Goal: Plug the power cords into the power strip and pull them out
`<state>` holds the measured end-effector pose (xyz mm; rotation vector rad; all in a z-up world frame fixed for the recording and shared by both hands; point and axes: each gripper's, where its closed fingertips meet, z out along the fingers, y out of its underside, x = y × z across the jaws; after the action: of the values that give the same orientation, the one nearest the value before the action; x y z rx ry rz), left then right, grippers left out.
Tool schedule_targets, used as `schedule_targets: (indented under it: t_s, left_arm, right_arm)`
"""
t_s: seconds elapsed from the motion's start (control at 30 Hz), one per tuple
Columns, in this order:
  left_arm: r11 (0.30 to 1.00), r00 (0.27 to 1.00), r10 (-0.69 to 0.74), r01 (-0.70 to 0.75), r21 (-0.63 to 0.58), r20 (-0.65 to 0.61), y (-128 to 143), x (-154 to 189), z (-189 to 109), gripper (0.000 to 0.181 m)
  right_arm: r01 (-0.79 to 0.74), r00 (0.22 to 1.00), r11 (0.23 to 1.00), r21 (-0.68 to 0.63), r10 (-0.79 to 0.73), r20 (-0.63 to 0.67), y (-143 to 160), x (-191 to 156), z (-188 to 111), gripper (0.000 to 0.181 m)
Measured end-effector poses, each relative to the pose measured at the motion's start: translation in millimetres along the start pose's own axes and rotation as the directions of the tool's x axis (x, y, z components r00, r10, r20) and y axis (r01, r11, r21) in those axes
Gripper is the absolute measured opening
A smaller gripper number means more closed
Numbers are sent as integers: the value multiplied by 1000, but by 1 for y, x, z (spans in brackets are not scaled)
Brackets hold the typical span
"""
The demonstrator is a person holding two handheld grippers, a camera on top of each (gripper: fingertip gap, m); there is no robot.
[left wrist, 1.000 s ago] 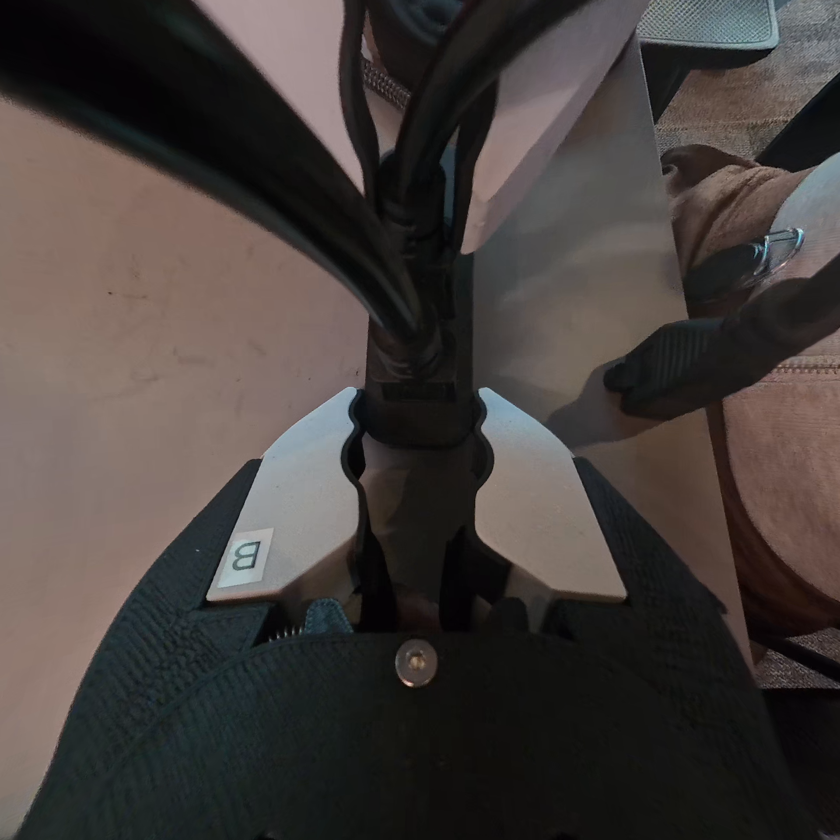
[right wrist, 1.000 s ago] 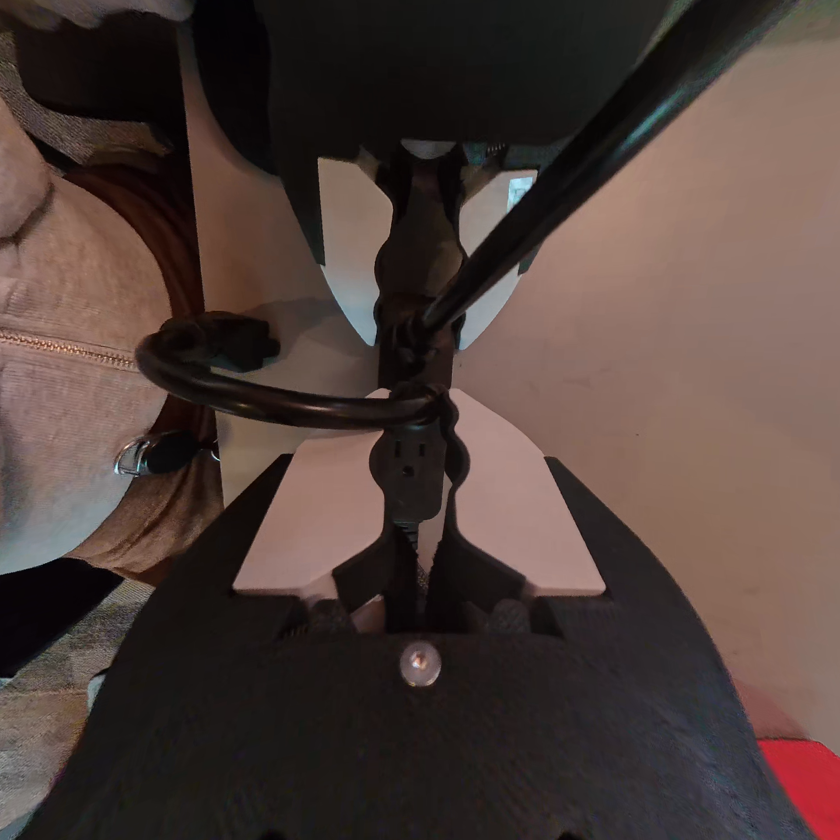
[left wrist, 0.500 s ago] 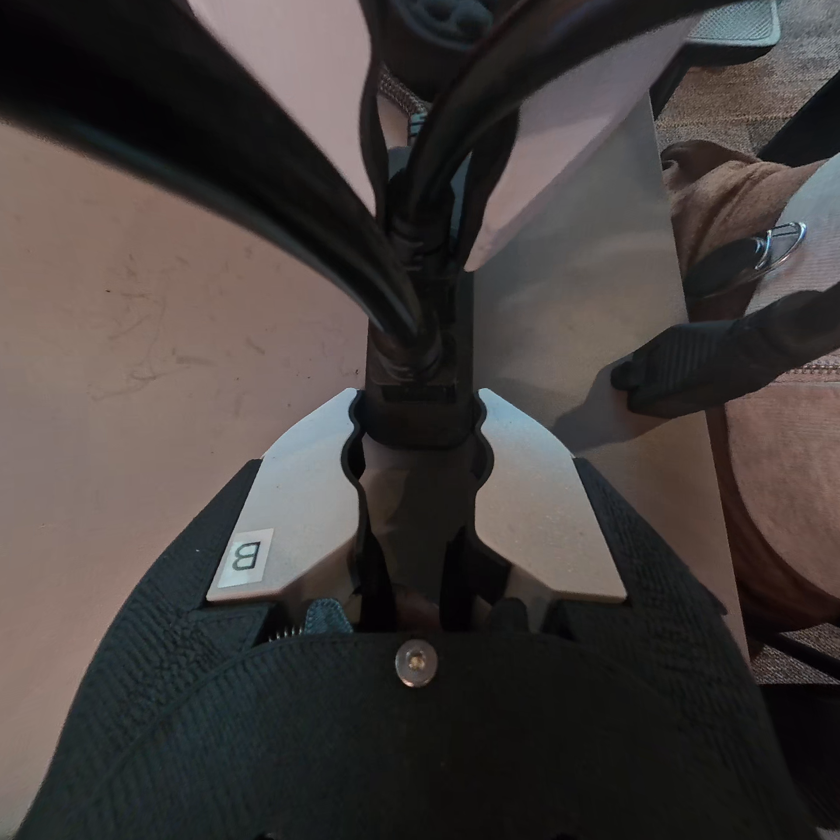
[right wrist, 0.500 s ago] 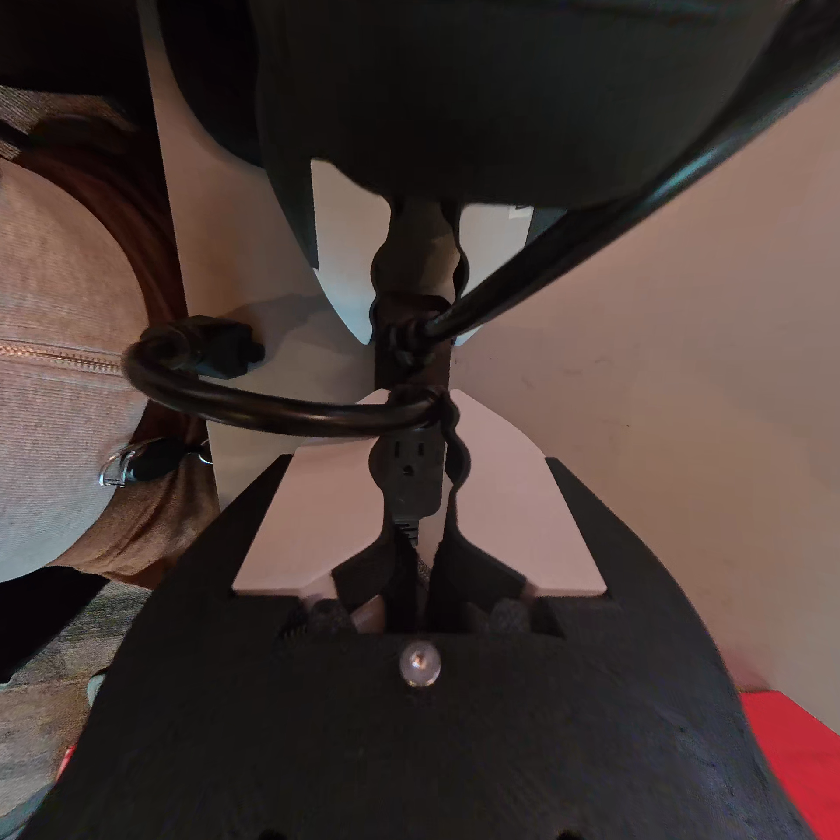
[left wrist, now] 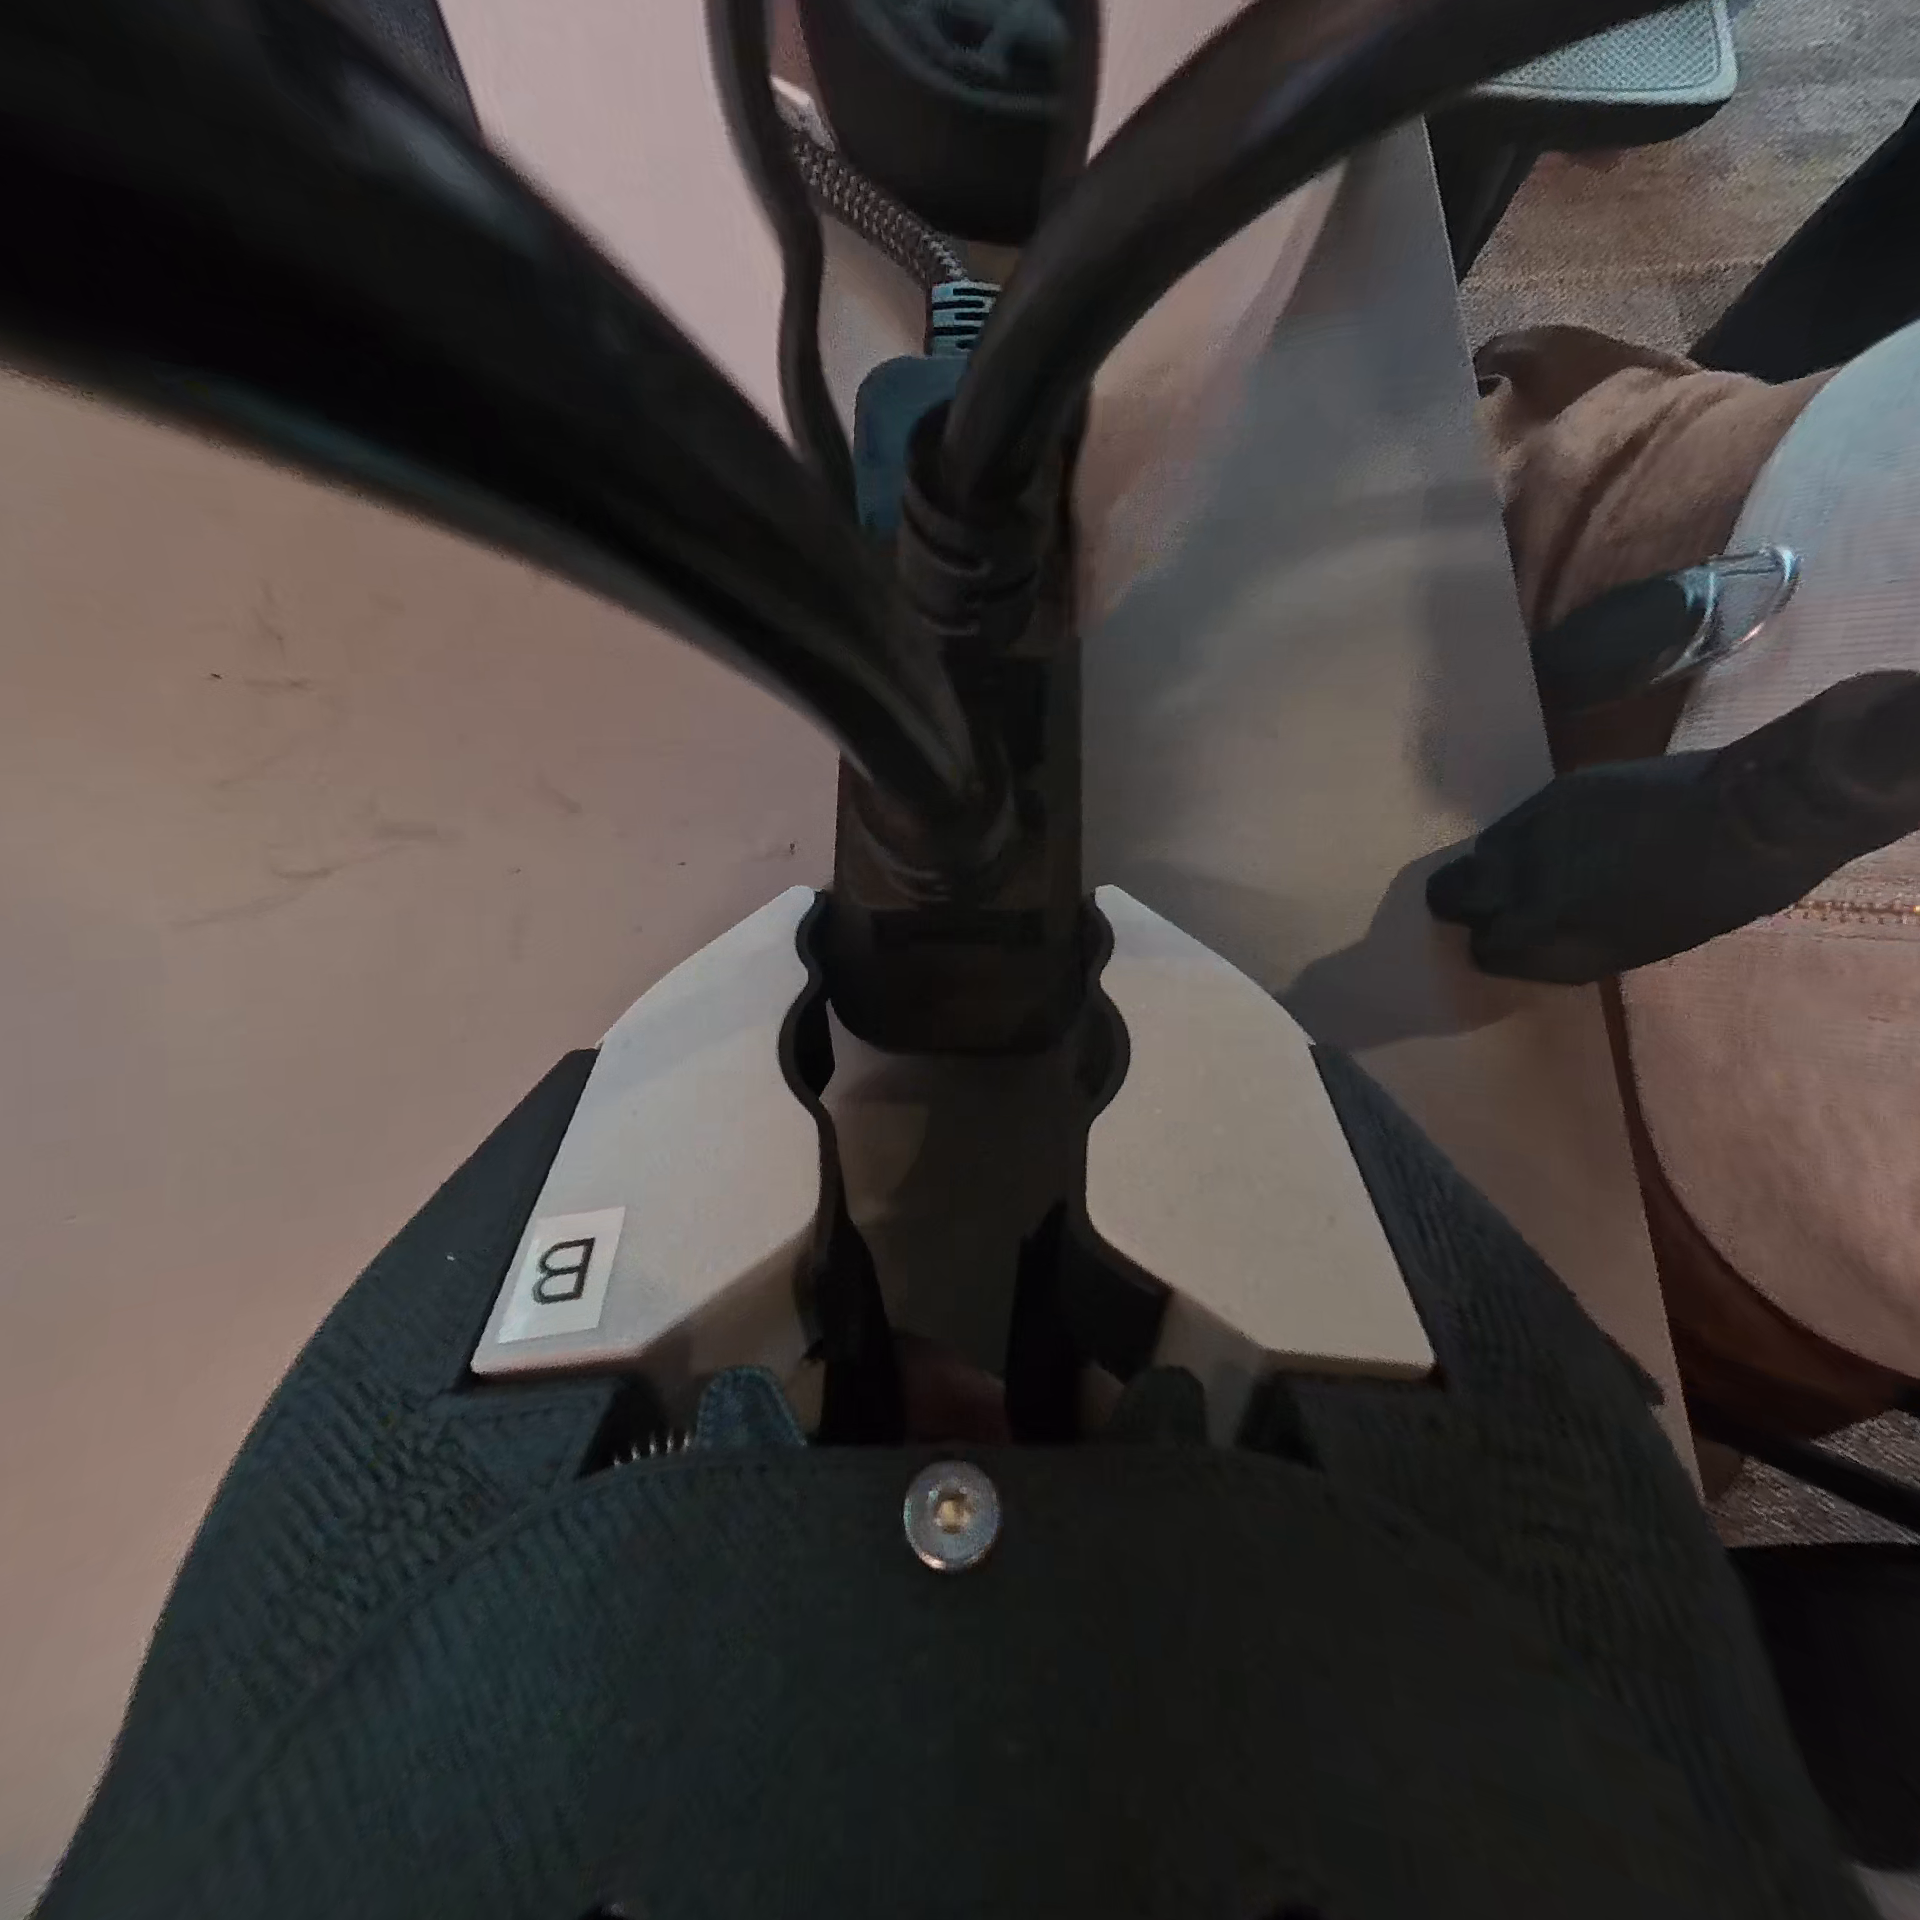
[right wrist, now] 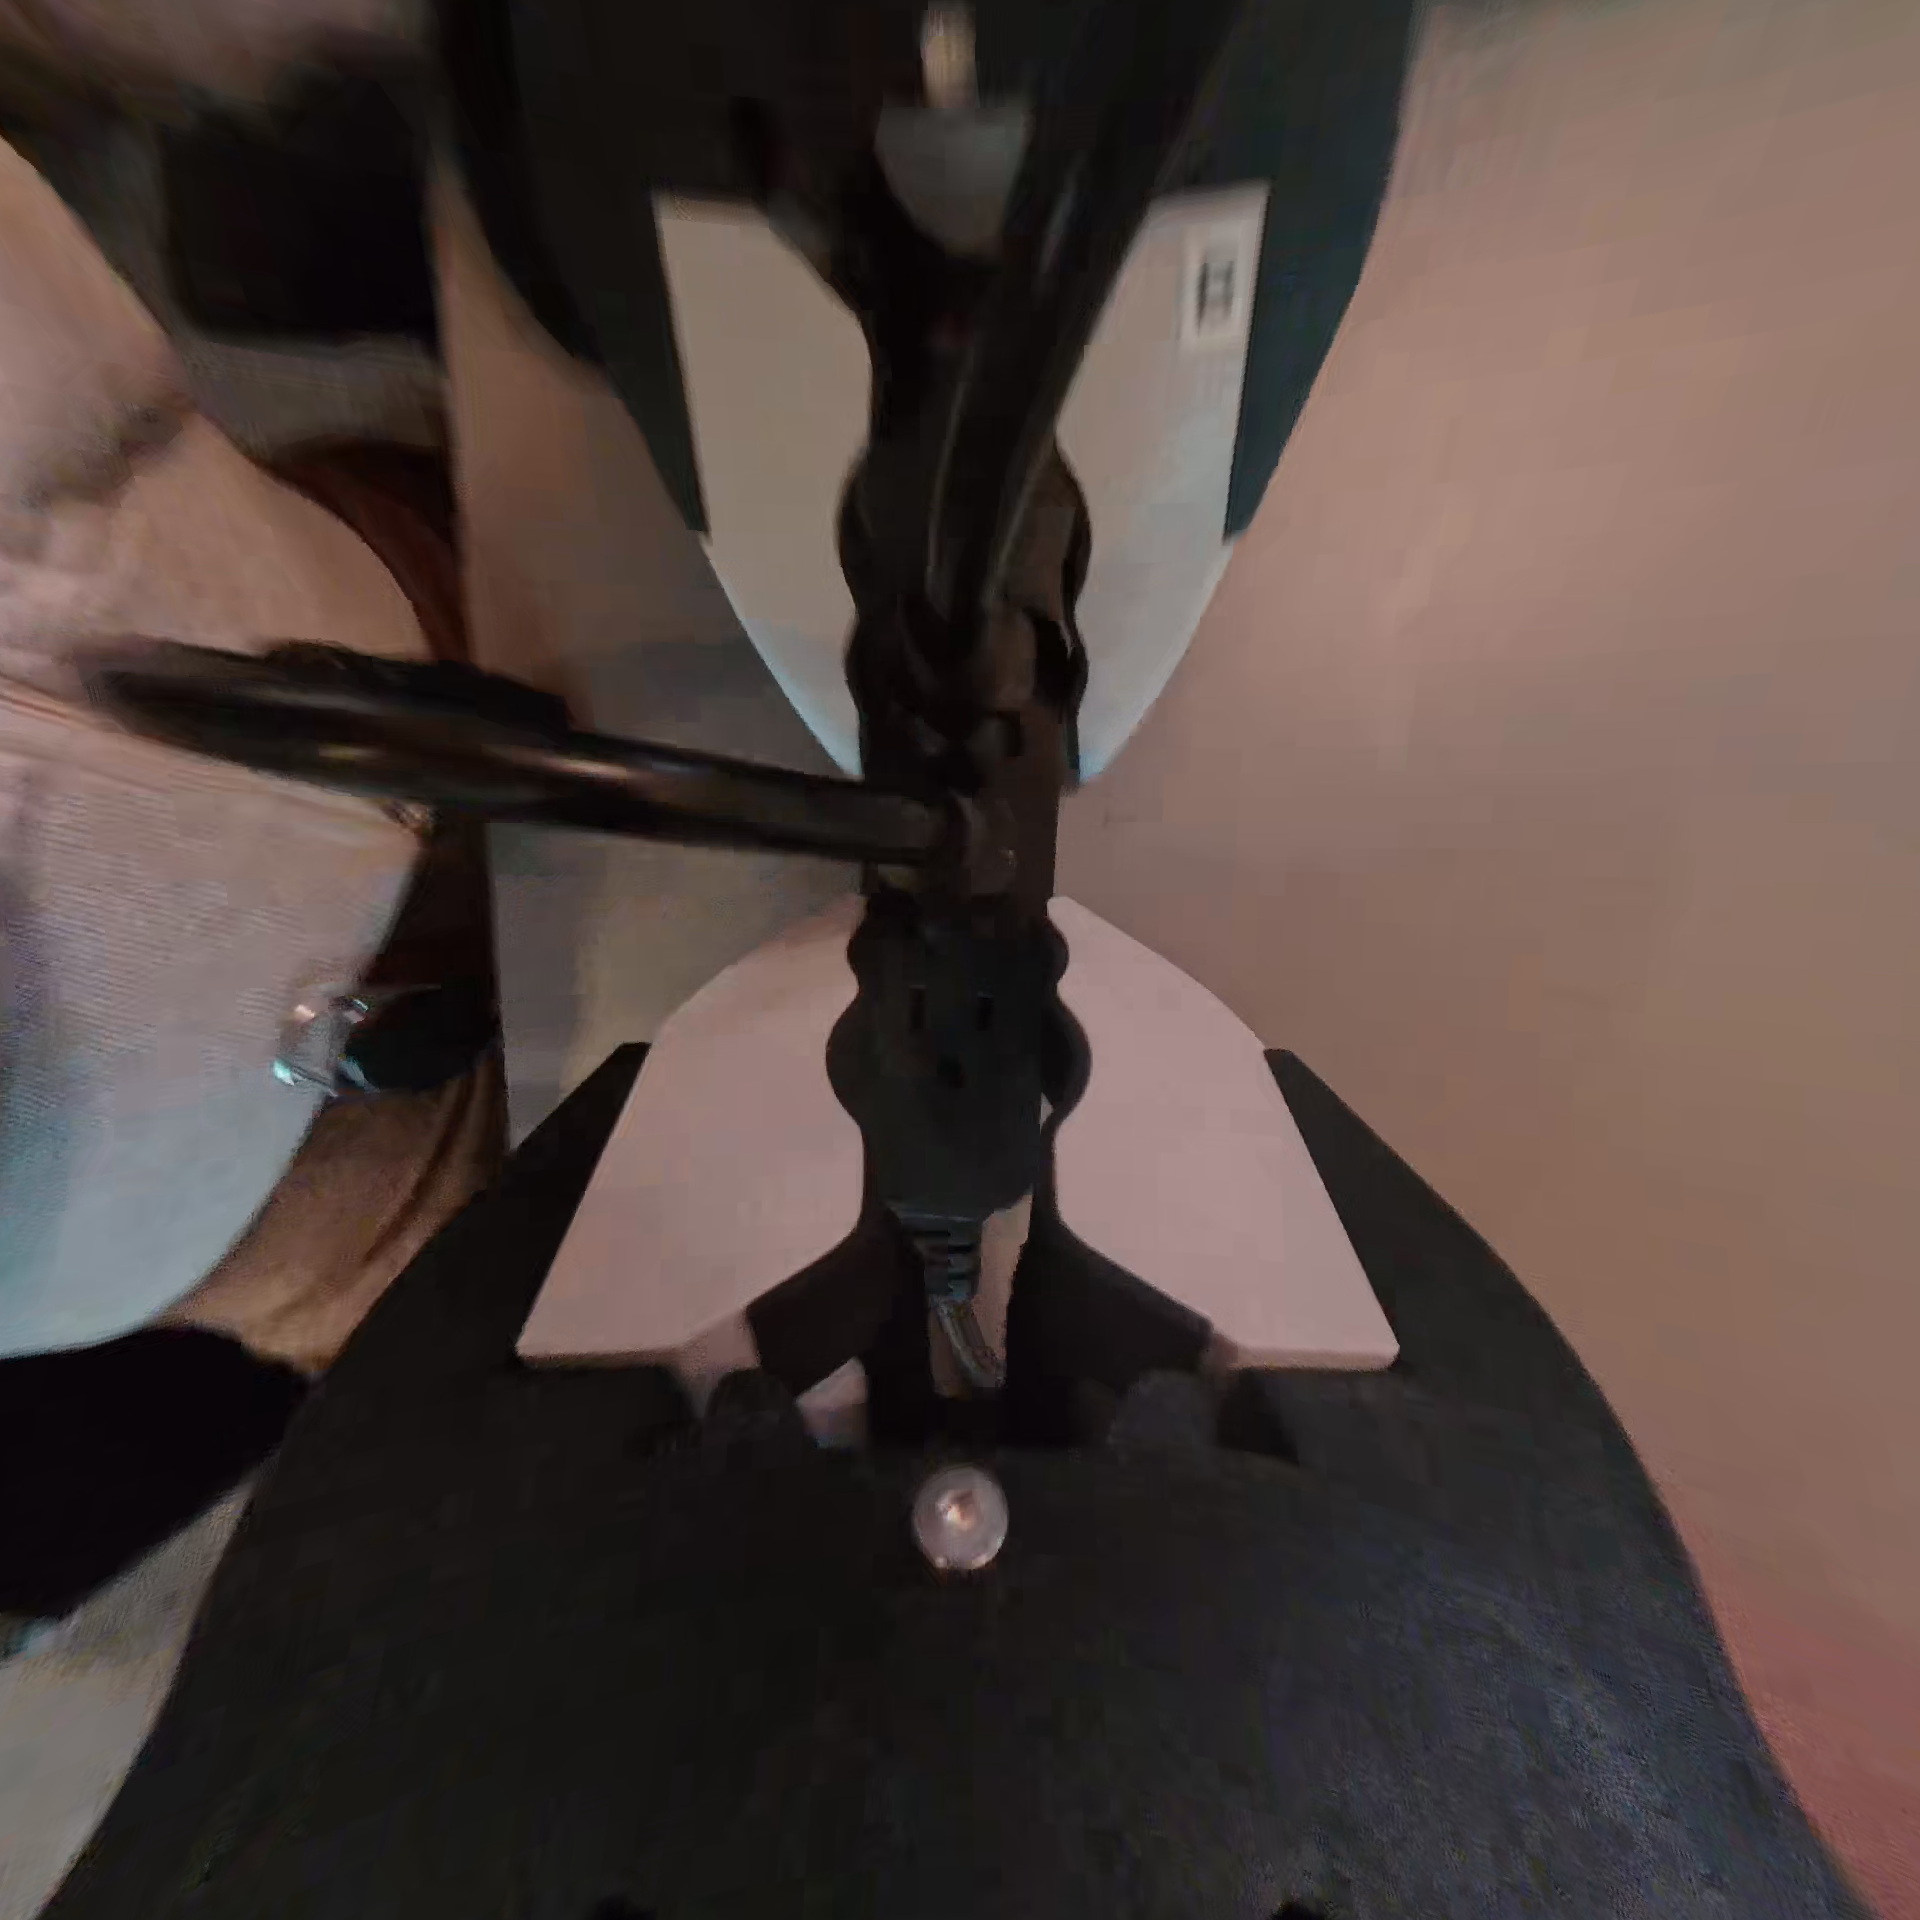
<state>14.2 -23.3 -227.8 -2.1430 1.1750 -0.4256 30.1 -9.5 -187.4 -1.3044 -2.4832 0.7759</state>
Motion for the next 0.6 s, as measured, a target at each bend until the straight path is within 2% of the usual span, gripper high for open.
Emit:
schedule_targets:
  t_s: [0.07,0.17,0.27,0.37,0.43,0.6]
  left_arm:
    - [1000,1000,10,-10,1,7,1,0,0,45]
    - [1000,1000,9,-9,0,7,0,0,0,45]
    - [999,1000,17,-17,28,0,-2,2,-2,55]
    - [992,1000,-8,8,124,2,-12,-1,-12,57]
    - [986,1000,-27,27,167,-4,-16,-3,-16,54]
    - [989,1000,-20,23,144,-22,-13,-2,-14,40]
  right_arm:
    - [-9,1000,983,182,10,-6,-17,-5,-14,29]
    - [4,999,964,266,9,-47,-14,-10,-18,35]
    - [15,998,955,298,4,-64,-5,-12,-18,34]
    - [23,998,950,311,-1,-71,-5,-13,-22,34]
    - [37,996,955,296,-9,-93,-9,-11,-24,34]
    - [77,993,965,251,-53,-101,-23,-9,-19,29]
